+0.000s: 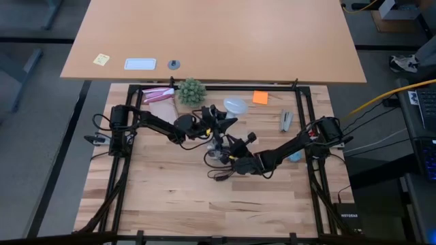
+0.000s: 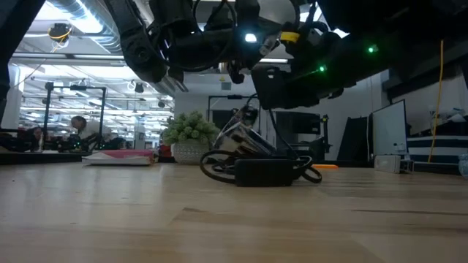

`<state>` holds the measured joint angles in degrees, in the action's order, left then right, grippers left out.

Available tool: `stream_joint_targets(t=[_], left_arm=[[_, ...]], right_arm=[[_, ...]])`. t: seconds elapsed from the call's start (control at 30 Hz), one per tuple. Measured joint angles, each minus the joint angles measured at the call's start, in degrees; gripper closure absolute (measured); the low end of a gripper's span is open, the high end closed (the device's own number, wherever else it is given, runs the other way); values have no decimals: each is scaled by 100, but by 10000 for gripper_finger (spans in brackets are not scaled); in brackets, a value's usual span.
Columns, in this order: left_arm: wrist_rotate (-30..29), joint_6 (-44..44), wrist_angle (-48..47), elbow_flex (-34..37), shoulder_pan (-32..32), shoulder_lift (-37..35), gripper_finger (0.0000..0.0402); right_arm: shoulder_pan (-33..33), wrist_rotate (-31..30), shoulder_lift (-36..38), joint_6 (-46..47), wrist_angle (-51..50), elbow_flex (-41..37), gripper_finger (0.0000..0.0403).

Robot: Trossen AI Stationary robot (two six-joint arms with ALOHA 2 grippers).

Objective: Screw lightbulb
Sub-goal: Remove the lightbulb from the lamp

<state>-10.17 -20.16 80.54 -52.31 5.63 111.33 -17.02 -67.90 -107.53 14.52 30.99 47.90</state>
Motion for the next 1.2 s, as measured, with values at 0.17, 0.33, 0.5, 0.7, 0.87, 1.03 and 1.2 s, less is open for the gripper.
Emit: stream_joint_targets(t=[0.17, 0.33, 0.5, 0.7, 0.87, 1.03, 1.2], left_arm=[[-11, 247, -5, 2, 62, 0, 247], [-9, 404, -42, 2, 214, 0, 247], [-13, 113, -790, 2, 369, 0, 247], [-38, -385, -2270, 6, 513, 0, 247], [-52, -661, -3103, 7, 665, 0, 247], [-54, -940, -3812, 7, 789, 0, 247], [-52, -1217, -4577, 7, 813, 0, 247]], right_arm=[[-22, -39, 0, 2, -308, 0, 391], [-22, -275, 0, 13, -977, 0, 391], [-22, -234, 0, 20, -1478, 0, 391], [-20, 357, 0, 22, -1750, 0, 391], [-20, 671, 0, 22, -1794, 0, 391], [-20, 903, 0, 20, -1795, 0, 391], [-20, 975, 0, 20, -1795, 0, 391]])
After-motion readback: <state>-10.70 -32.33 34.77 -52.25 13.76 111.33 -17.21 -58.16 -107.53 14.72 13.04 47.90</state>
